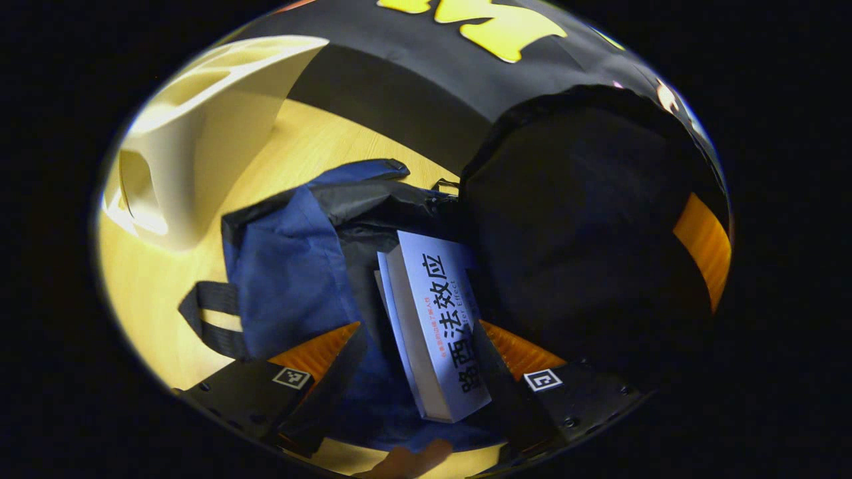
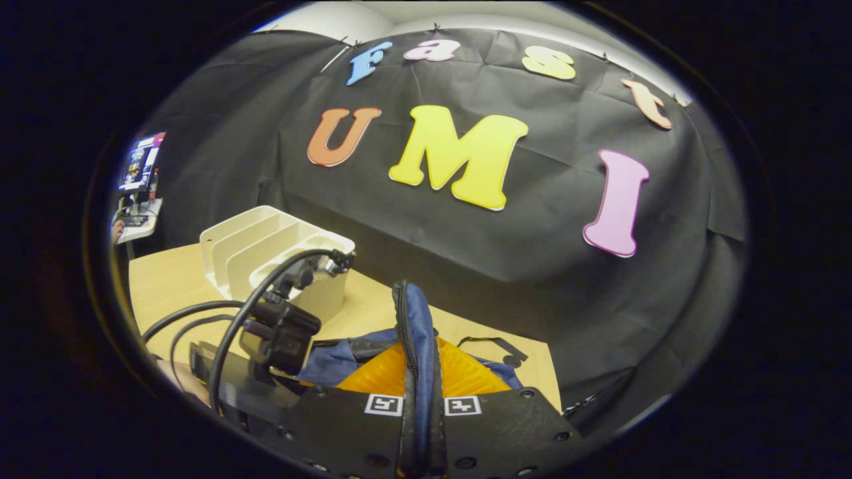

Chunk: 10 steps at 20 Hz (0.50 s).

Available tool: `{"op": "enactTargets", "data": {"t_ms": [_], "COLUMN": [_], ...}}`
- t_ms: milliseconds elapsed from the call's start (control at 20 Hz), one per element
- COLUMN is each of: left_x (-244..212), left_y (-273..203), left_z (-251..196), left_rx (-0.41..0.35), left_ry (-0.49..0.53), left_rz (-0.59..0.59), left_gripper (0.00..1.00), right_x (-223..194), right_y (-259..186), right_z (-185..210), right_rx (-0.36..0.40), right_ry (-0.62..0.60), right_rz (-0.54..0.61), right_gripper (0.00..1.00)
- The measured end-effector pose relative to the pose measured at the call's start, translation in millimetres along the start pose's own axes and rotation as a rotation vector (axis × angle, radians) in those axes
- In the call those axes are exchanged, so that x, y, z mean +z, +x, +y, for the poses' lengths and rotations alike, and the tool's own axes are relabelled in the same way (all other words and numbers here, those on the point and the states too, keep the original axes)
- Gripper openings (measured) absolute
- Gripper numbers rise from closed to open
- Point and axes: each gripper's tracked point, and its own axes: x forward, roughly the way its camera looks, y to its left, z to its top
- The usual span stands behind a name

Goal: Open the schoolbag, grab two books from the bookshelf and put them into the schoolbag.

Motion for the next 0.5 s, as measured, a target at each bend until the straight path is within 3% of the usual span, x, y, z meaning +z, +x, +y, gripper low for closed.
{"op": "enactTargets", "data": {"t_ms": [150,350,500], "left_x": [4,14,14], "left_y": [-24,-53,-74], "left_z": [-2,20,31], "left_rx": [-0.006,0.048,0.064], "left_ry": [0.018,0.038,0.061], "left_rz": [-0.031,-0.085,-0.101], "left_gripper": [1.0,1.0,1.0], "right_x": [-10,-22,-35], "right_y": [0,-4,-9], "right_z": [-10,-17,-23], "right_rx": [-0.021,-0.036,-0.088], "right_ry": [0.031,0.083,0.064], "right_rz": [0.015,0.037,0.062], "right_gripper": [0.08,0.08,0.13]}}
